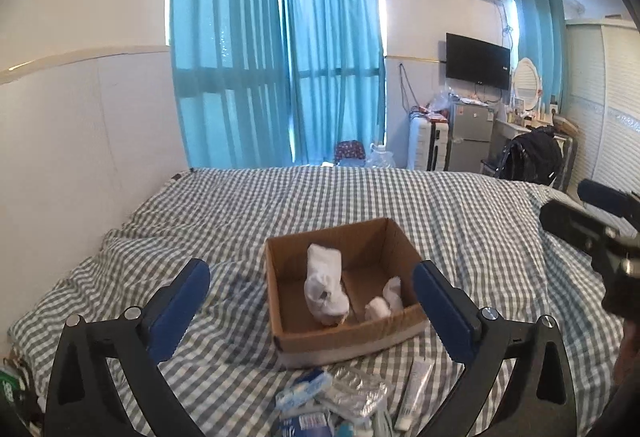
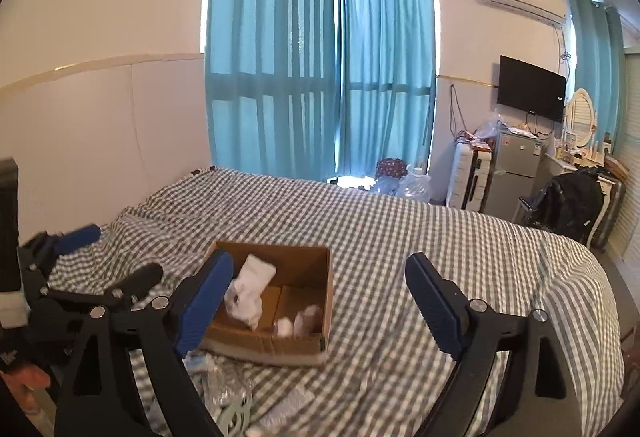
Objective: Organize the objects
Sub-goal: 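Lower both tools toward the floss jar and white tube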
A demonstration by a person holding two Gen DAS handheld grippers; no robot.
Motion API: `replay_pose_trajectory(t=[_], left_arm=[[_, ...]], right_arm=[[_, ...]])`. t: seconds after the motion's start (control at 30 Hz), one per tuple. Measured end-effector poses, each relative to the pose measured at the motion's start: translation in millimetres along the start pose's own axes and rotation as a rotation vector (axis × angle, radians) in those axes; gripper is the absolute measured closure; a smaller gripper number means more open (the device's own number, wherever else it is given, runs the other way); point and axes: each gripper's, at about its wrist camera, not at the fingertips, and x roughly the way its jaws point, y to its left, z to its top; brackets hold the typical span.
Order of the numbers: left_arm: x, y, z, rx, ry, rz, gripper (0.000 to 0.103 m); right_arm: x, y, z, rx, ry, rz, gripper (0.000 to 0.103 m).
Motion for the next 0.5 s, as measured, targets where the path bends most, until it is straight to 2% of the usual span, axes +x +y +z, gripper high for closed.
replay_pose_trajectory(t=[0.1,0.23,0.33,0.5], left_arm=[[-8.3,2.7,-17.5,-0.017,0.012,0.019,0.000],[-5.3,10.2,-47.7,-0.052,0.079,0.068,0.000],[4.2,17.9,-77.4,-0.068,0.125,0.119,0.000],[27.8,26.8,-124.1,-0.103,0.243,0.106,0.000]], right_arm=[[-9.0,6.7,-18.5,-0.014,0.017,-0.013,0.012],[-9.8,8.2,-52.1,-0.017,0.066,-0.040,0.011],[9.2,8.8,-76.6,-0.002,0.132,-0.048,0.011],[37.6,4.0,-119.3,0.015,0.227,-0.049,0.011]])
